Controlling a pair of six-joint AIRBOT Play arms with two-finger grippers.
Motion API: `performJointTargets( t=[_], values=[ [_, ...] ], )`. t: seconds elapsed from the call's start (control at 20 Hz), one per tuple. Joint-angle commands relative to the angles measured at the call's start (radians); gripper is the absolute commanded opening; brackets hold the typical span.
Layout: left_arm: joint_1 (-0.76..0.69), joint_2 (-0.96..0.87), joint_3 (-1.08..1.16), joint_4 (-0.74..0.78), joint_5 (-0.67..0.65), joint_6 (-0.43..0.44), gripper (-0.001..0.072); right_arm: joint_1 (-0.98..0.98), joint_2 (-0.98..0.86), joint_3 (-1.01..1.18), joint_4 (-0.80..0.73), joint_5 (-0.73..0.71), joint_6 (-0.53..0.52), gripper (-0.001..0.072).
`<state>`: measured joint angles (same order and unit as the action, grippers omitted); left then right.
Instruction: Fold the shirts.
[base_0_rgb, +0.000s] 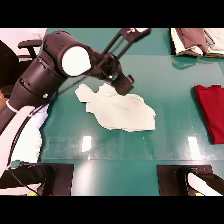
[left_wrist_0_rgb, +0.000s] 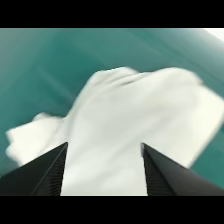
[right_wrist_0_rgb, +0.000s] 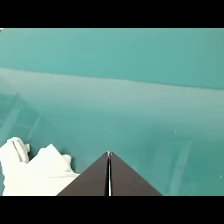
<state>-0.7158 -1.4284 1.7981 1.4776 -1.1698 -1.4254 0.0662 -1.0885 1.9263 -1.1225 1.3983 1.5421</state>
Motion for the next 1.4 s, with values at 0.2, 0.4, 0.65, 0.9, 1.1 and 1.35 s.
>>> performJointTargets(
  t=[0.2, 0.4, 0.65, 0.9, 1.1, 1.35],
  values=[
    [0.490, -0.002, -0.246, -0.202, -0.052, -0.156, 0.0542, 0.001, -0.012, 0.010, -0.004, 0.035, 0.000, 0.0019],
    [0.546, -0.003, -0.568, -0.393, 0.083, -0.092, 0.0542, 0.001, -0.052, 0.010, -0.002, 0.042, 0.000, 0.0019],
    [0.517, -0.022, -0.722, -0.623, 0.294, 0.021, 0.0541, 0.001, -0.106, 0.010, -0.003, 0.110, 0.000, 0.0019],
    [0.485, -0.056, -0.710, -0.636, 0.322, 0.039, 0.0128, -0.004, -0.174, -0.015, -0.010, 0.215, 0.000, 0.0019],
    [0.521, -0.054, -0.582, -0.594, 0.248, 0.047, 0.0030, -0.032, -0.151, -0.327, -0.030, 0.189, -0.030, 0.0019],
    [0.520, -0.054, -0.494, -0.556, 0.198, 0.047, 0.0030, -0.005, -0.222, -0.776, 0.127, -0.053, -0.144, 0.0516]
  ],
)
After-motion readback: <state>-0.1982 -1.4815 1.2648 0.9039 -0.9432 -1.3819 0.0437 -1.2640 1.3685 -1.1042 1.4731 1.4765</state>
